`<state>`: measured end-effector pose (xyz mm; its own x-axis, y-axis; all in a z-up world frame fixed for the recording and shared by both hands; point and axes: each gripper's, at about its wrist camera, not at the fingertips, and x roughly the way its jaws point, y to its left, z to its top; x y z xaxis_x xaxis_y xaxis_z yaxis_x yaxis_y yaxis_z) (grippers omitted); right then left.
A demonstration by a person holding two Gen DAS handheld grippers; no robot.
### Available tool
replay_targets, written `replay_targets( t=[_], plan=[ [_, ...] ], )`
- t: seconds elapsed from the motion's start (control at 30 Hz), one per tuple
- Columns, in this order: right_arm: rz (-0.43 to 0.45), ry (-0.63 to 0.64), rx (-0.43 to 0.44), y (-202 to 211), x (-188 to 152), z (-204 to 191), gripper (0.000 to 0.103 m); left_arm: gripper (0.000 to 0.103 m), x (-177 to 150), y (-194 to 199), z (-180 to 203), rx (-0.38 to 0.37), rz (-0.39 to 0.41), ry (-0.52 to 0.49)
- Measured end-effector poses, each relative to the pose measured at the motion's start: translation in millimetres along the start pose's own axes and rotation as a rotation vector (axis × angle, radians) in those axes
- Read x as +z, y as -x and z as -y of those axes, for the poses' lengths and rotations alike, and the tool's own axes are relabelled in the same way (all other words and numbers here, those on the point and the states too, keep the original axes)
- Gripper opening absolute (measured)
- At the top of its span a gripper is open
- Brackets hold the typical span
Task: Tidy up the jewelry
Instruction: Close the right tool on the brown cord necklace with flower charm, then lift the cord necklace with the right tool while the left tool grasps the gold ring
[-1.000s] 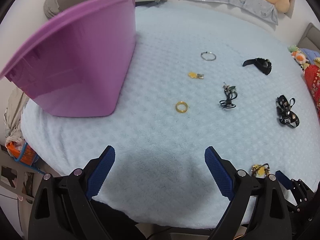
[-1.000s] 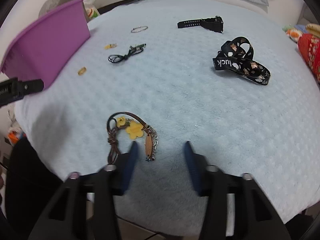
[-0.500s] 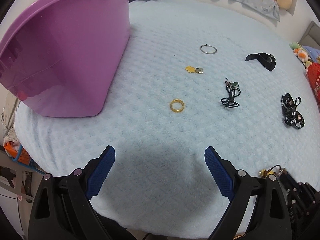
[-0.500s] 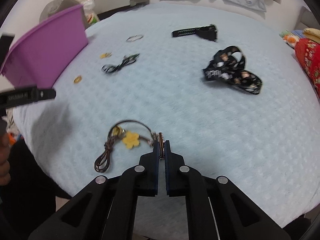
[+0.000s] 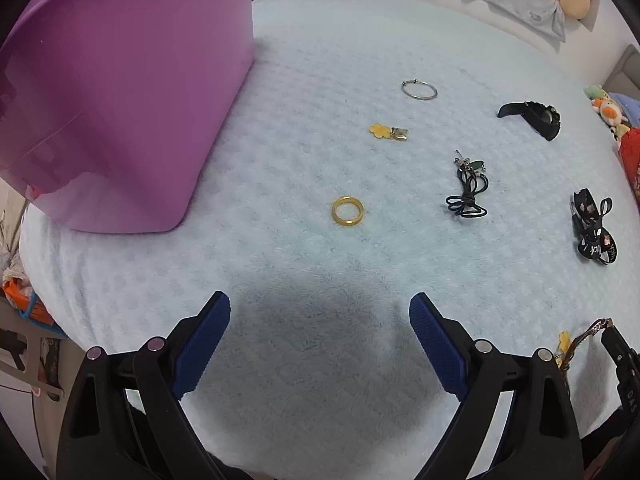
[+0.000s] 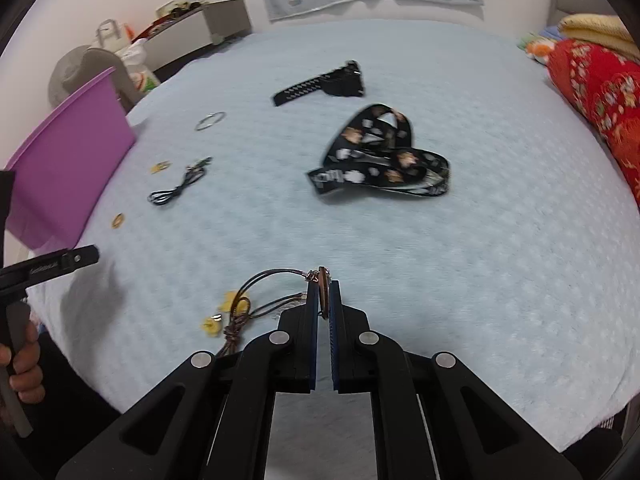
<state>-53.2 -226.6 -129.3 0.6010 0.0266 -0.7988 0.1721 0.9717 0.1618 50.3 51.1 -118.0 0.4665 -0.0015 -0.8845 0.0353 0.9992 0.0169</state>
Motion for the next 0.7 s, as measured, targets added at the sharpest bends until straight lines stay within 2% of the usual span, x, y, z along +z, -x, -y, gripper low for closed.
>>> replay_targets(
  t=[0.7],
  plan=[
    [0.004, -0.096, -0.056, -22.0, 12.7, 40.5, 0.005, 0.090, 9.7, -28.8, -8.5, -0.004, 0.017, 0.031]
  ],
)
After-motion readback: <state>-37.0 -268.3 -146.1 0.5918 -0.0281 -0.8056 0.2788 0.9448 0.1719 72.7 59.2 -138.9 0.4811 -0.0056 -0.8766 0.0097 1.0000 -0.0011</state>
